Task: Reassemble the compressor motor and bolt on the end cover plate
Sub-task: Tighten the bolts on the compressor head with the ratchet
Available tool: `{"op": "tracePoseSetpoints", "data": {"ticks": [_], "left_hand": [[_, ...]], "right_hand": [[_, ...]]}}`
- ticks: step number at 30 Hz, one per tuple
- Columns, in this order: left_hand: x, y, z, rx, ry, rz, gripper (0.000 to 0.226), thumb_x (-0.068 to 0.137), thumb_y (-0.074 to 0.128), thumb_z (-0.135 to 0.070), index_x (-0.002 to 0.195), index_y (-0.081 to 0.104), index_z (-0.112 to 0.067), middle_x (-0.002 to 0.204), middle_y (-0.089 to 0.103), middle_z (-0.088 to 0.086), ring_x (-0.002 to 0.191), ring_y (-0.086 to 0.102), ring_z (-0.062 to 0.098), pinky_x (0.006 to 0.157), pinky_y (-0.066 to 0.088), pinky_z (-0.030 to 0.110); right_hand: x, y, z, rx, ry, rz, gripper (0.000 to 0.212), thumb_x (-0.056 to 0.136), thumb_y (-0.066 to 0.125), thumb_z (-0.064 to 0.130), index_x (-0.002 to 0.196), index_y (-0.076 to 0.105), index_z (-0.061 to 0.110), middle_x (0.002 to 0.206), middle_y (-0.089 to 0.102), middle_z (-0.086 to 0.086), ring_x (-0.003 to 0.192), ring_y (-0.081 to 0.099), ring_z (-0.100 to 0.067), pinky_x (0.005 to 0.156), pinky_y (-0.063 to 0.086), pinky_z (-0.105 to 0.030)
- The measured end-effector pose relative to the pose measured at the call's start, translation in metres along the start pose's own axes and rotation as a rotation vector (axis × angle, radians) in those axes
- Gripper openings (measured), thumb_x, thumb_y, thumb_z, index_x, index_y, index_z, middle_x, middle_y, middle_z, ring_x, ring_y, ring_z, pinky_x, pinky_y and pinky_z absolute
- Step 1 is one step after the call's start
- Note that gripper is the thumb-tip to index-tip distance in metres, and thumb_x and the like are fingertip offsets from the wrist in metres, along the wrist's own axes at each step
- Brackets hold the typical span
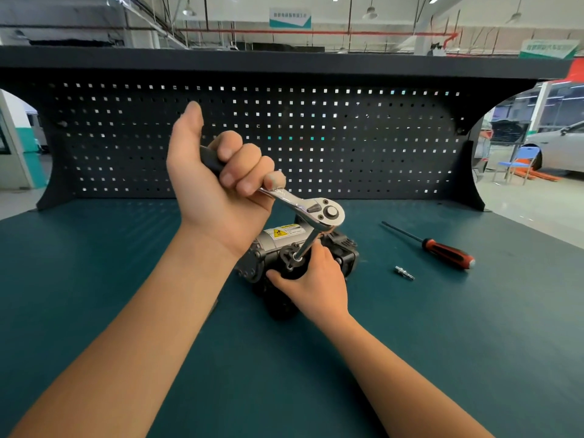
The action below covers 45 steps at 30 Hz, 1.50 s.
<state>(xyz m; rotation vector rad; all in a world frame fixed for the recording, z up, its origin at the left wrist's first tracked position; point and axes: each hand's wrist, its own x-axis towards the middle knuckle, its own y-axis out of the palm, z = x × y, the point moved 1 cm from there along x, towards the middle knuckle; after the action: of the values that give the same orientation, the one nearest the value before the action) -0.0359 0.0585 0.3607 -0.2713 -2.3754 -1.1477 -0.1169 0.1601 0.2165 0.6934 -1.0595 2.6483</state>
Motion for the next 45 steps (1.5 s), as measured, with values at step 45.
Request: {"op": "tracePoseSetpoints", "data": {"ticks": [45], "left_hand": [[0.04, 0.016, -0.038, 0.044, -0.056, -0.041, 0.055, 0.095, 0.039, -0.053, 0.055, 0.039, -0.016, 0.041, 0.035, -0.009, 0.036, 0.041, 0.004, 0.06, 0.047, 0.023]], "right_hand": [[-0.033, -0.061, 0.085, 0.97, -0.324, -0.01, 0.019, 0.089, 0.045, 0.033, 0.098, 0.057, 0.023, 0.077, 0.063, 0.016, 0.077, 0.06, 0.004, 0.07, 0.045, -0.01]]}}
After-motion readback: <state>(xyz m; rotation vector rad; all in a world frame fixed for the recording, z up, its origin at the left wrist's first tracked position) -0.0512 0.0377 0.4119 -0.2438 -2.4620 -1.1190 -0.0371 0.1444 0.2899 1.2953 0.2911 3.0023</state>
